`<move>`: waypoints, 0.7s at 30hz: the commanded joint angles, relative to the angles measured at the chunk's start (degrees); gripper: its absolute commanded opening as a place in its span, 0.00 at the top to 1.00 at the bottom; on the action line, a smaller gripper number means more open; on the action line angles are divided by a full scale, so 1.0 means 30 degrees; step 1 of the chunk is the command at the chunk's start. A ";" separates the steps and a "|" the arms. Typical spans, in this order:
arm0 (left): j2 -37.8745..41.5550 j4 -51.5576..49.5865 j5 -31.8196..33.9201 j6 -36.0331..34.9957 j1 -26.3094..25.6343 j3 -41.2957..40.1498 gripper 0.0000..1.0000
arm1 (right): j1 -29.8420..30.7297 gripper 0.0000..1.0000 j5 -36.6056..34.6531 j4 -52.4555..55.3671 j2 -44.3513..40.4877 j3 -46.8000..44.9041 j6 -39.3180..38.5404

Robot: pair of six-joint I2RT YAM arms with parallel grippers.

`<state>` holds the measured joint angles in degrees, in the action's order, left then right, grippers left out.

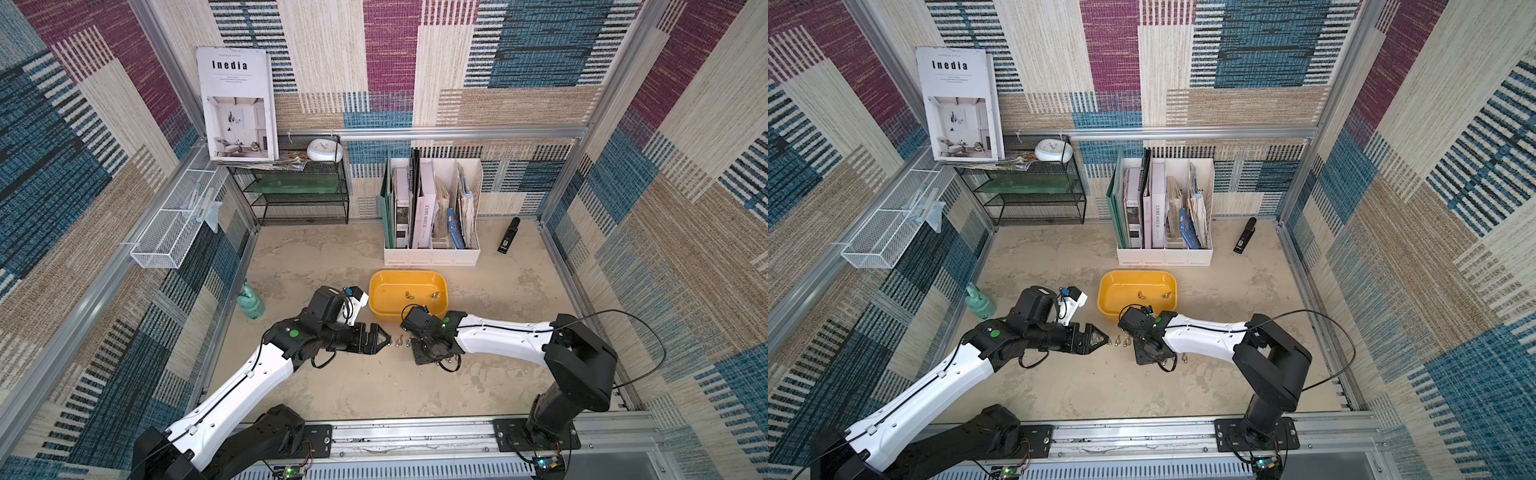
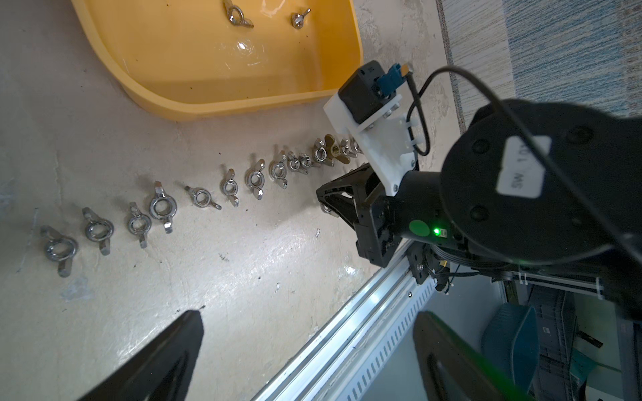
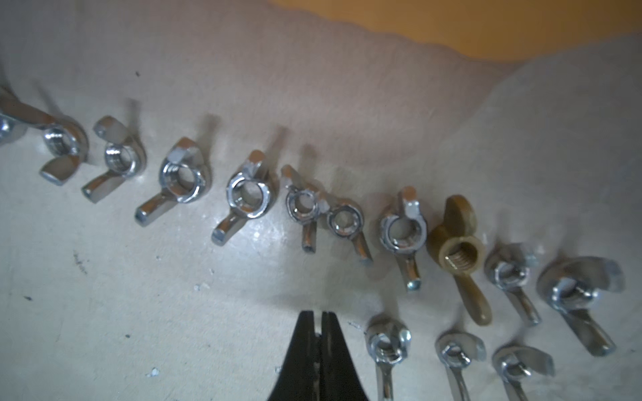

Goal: Take out the wing nut from the storage box
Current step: Place the wing nut at the center of the board.

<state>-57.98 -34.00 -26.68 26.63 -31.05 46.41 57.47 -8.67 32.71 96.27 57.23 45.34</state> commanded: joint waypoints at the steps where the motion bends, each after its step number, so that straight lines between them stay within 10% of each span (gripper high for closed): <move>1: 0.0041 -0.0327 0.0099 -0.0045 -0.0022 0.0035 0.01 | 0.0017 0.98 -0.0012 -0.0511 0.0216 -0.0021 0.0252; 21: -0.0390 -0.0104 0.0132 -0.0066 -0.0016 0.0172 0.01 | 0.0007 0.85 -0.0267 -0.0069 0.0376 -0.0124 0.0095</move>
<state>-58.96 -34.41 -26.33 26.61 -31.07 46.46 57.47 -8.75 31.57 98.02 57.04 45.52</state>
